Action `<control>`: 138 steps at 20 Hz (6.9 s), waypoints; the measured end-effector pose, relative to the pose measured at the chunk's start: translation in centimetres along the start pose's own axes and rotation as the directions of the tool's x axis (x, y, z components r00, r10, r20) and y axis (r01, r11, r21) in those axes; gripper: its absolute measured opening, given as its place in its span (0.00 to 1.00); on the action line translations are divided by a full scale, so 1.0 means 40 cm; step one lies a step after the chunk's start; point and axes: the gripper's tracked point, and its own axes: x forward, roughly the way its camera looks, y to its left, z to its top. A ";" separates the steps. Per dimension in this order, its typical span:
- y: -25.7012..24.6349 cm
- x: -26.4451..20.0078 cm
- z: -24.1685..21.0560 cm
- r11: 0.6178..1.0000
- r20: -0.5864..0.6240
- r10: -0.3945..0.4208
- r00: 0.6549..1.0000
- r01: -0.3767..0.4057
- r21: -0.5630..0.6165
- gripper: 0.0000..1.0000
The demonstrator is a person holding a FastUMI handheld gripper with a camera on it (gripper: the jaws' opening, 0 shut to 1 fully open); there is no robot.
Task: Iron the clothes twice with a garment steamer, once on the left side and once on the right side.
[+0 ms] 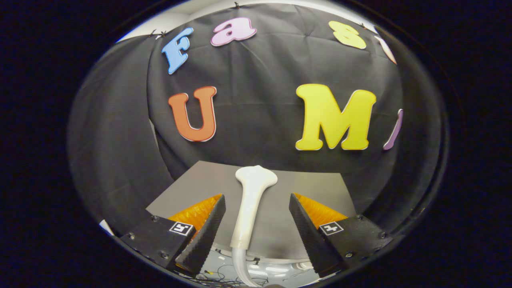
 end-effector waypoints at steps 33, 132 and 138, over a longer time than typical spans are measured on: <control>0.000 0.165 0.010 0.991 -0.112 0.008 0.994 0.008 0.137 0.45; -0.793 -0.426 -0.278 0.921 0.029 -0.341 0.940 0.328 0.210 0.44; -0.791 -0.401 -0.336 0.924 -0.004 -0.307 0.952 0.299 0.238 0.44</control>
